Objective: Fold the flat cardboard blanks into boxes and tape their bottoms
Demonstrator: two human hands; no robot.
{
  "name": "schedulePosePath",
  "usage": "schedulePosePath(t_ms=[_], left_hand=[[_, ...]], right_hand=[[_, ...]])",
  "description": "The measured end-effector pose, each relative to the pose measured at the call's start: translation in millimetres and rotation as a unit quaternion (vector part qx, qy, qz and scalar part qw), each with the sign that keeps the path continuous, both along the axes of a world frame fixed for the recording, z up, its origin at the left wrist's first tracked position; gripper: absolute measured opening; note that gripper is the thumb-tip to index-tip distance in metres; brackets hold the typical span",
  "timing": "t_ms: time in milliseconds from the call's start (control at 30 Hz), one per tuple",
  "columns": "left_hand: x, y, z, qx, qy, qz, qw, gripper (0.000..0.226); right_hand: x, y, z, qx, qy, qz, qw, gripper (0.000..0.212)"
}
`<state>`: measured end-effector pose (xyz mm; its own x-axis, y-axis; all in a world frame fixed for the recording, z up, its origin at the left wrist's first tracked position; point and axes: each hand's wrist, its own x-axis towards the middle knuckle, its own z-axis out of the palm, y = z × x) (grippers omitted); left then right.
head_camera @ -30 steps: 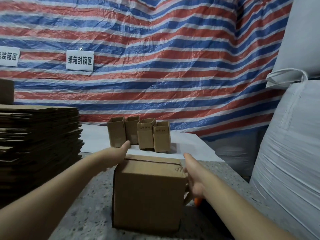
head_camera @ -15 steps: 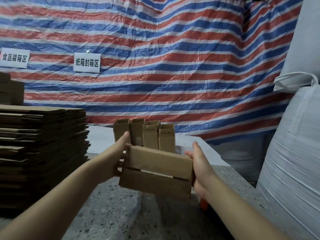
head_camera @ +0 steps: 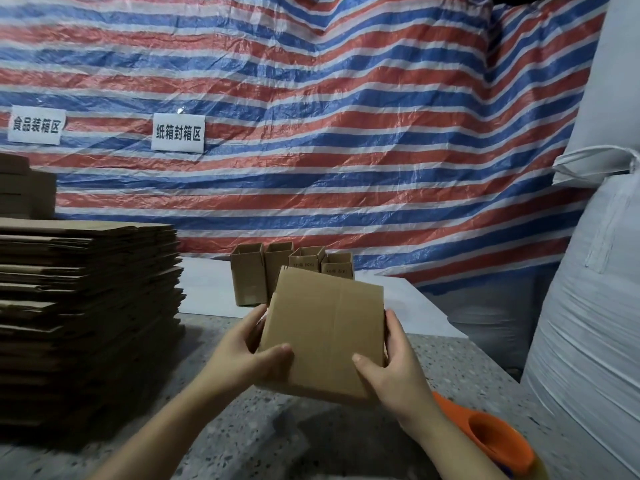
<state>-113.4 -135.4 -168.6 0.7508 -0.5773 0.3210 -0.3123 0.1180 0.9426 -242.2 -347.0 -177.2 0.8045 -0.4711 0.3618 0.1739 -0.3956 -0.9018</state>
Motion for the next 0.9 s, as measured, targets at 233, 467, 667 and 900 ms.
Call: schedulePosePath(t_ms=[233,467,667,900], left_hand=[[2.4,-3.6,-47.3,0.024,-0.026,0.057,0.998,0.063],[3.8,-8.2,-58.3,0.035,-0.022,0.094,0.995,0.088],[19.9,-16.5,-56.8,0.075,0.035,0.006,0.997,0.103],[43.7,-46.7,-31.0,0.052,-0.006,0.0,0.999,0.075]], right_hand=[[-3.8,14.7,-38.5,-0.126,0.042,-0.085,0.988,0.097],[-4.1,18.8,-52.8,-0.042,0.069,-0.116,0.99,0.103],[8.9,14.4,-44.6,-0.019,0.126,-0.099,0.987,0.071],[51.1,-21.6,-9.1,-0.021,0.146,-0.098,0.984,0.061]])
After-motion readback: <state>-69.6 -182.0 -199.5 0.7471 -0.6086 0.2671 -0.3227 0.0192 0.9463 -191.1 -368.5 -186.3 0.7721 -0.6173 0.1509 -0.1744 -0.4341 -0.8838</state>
